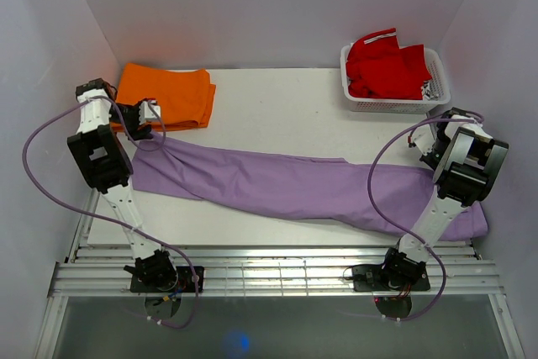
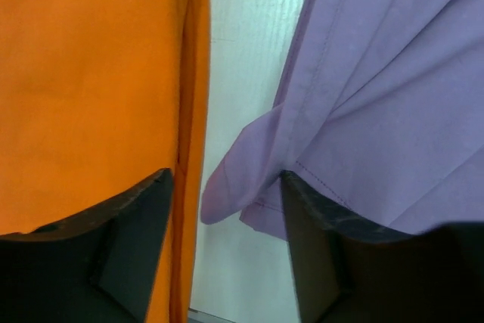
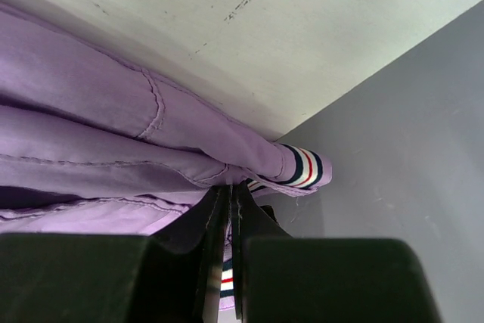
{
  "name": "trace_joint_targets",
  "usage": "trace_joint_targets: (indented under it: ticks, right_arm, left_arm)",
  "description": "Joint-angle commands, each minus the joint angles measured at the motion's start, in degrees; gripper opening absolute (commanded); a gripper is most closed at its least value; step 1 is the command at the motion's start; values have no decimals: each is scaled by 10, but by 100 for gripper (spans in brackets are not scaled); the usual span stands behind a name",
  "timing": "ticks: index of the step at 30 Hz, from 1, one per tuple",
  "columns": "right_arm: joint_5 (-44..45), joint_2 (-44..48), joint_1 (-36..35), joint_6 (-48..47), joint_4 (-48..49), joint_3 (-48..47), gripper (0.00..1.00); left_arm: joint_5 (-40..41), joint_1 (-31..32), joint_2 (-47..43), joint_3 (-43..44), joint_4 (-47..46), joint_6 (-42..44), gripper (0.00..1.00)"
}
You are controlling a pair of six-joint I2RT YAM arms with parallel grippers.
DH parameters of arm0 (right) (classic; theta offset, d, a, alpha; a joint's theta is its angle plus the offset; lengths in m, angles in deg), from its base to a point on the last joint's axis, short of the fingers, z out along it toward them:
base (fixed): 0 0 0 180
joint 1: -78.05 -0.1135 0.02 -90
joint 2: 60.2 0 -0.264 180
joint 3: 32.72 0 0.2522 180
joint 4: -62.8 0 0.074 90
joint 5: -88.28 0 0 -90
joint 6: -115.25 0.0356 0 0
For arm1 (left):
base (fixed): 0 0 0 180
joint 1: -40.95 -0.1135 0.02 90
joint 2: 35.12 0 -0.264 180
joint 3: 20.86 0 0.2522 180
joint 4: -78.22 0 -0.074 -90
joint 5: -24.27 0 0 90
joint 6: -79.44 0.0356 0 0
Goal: Fold and stack the trousers
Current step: Fold the trousers
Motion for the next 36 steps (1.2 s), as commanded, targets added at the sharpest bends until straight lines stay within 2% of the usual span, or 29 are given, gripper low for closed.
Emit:
trace_joint_targets:
  ticks: [1,3,4,6,7,11,16,21,26,30,36]
  right_arm:
    - [-35,-3,-8,-18,-22,-12,8]
    - [-35,-3,-8,-19,-22,-12,8]
    - [-34,-3,-8,-20,-21,-12,8]
    - [-33,0,-8,-23,-18,-9,8]
    - [-33,1,-7,-24,-17,-8,8]
    - [-39,1,-7,-27,-9,-2,8]
    - [-44,1,-6,-33,13,5,8]
    - [-54,-10,-6,-38,22,-6,8]
    - [-60,-16,-7,-44,33,-16,8]
    - [-60,-21,-6,-46,35,-27,8]
    - [-68,-13,-3,-56,37,-32,8]
  left_arm:
    - [22,4,-22,-17,15,98,67]
    - [26,5,-20,-22,4,92,58]
    - [30,5,-20,-23,-5,87,47]
    - [41,8,-27,-25,-6,83,36]
    - [45,8,-32,-29,-5,81,25]
    - [56,7,-69,-27,28,48,0]
    - [61,5,-146,-55,45,-49,0]
    - [104,-9,-249,-128,49,-135,0]
    - [114,-25,-369,-210,48,-165,0]
    - [124,-31,-423,-255,49,-204,0]
    - [149,-53,-439,-278,49,-215,0]
